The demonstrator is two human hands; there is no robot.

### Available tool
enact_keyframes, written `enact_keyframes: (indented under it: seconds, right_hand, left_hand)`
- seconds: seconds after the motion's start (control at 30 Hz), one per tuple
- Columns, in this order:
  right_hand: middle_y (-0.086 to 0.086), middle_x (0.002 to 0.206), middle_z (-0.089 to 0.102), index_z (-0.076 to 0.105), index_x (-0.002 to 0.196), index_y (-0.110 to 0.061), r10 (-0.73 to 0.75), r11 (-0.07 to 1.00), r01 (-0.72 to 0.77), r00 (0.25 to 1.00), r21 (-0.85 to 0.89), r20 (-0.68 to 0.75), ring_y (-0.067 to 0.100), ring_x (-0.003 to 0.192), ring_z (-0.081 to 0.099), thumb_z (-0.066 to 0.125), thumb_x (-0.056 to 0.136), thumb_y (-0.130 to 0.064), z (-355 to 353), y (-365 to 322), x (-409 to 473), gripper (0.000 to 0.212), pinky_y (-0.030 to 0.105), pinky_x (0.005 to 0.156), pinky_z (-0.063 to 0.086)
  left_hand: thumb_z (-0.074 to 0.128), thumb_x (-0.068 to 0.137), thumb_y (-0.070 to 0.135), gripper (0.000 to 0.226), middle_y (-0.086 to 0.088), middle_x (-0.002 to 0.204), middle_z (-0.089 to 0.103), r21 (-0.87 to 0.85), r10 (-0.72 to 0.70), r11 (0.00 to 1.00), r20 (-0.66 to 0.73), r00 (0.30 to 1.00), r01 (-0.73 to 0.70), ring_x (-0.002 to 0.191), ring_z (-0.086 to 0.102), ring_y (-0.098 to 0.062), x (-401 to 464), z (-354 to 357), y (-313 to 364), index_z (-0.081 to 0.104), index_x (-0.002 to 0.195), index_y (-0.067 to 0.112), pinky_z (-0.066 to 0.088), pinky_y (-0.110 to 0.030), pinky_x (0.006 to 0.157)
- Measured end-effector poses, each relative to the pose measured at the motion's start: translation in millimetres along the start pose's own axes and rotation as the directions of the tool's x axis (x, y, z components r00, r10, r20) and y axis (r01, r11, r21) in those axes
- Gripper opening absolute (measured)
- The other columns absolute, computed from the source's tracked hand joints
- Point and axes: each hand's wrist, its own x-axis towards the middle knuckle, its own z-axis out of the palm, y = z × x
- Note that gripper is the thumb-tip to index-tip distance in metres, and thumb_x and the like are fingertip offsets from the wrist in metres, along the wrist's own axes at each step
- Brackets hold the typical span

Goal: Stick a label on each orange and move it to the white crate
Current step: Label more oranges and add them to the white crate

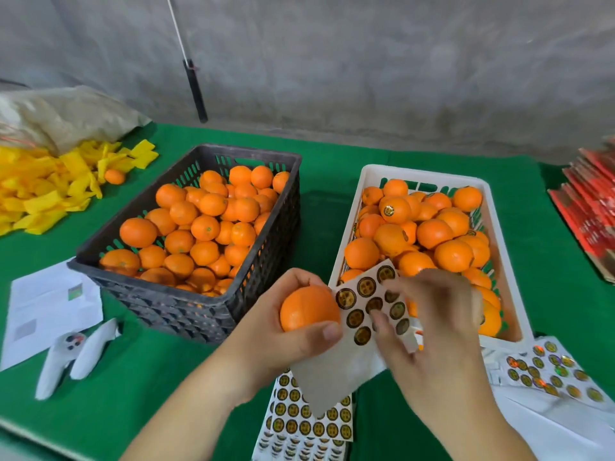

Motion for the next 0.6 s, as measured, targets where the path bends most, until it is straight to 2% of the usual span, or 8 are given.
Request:
enact_keyframes:
  seconds: [0.07,0.2,0.37,0.53,0.6]
  right_hand:
    - [-0.004,0.118,0.059,0.072,0.119,-0.024,-0.125,0.992,0.124,0.991,0.020,0.049,0.014,0.108,0.046,0.067,0.093,-0.044,2,-8,-1,0.033,0.021,0.092,0.037]
    - [-0.001,0.105,0.070,0.078,0.111,-0.013,-0.150,0.982,0.131,0.978,0.135,0.144,0.015,0.096,0.063,0.065,0.094,-0.041,-5,-10,5,0.035,0.018,0.085,0.046]
    - [-0.002,0.086,0.070,0.082,0.095,-0.010,-0.184,0.973,0.157,0.969,0.167,0.164,0.017,0.076,0.066,0.063,0.095,-0.031,-16,-12,6,0.029,0.022,0.068,0.048]
    - [-0.005,0.088,0.067,0.082,0.103,-0.014,-0.151,0.972,0.072,0.922,0.224,0.358,0.015,0.080,0.064,0.075,0.088,-0.034,-29,-5,11,0.026,0.023,0.067,0.048]
    - [-0.005,0.085,0.064,0.082,0.102,-0.016,-0.159,0.972,0.076,0.908,0.222,0.387,0.013,0.077,0.061,0.076,0.086,-0.033,-30,-4,12,0.024,0.024,0.065,0.045]
  left_hand:
    - [0.093,0.060,0.063,0.075,-0.002,0.111,0.068,0.018,0.026,0.999,-0.018,1.000,-0.026,0.090,0.069,-0.018,-7,3,-2,0.060,0.116,0.027,0.056,-0.030,0.074]
    - [0.093,0.064,0.059,0.082,-0.002,0.117,0.068,0.068,0.073,0.995,0.008,0.997,-0.073,0.092,0.072,-0.021,-18,5,0,0.050,0.128,0.032,0.058,-0.030,0.076]
    - [0.095,0.069,0.045,0.089,0.002,0.125,0.066,0.182,0.080,0.978,0.118,0.990,-0.100,0.098,0.073,-0.021,-25,7,3,0.040,0.139,0.034,0.058,-0.028,0.077]
    - [0.096,0.066,0.046,0.094,0.006,0.125,0.066,0.207,0.077,0.973,0.144,0.987,-0.106,0.103,0.073,-0.022,-27,9,3,0.038,0.138,0.035,0.059,-0.029,0.078]
    - [0.096,0.066,0.048,0.093,0.003,0.124,0.068,0.210,0.084,0.971,0.144,0.986,-0.113,0.102,0.073,-0.023,-27,9,4,0.038,0.137,0.034,0.059,-0.030,0.078]
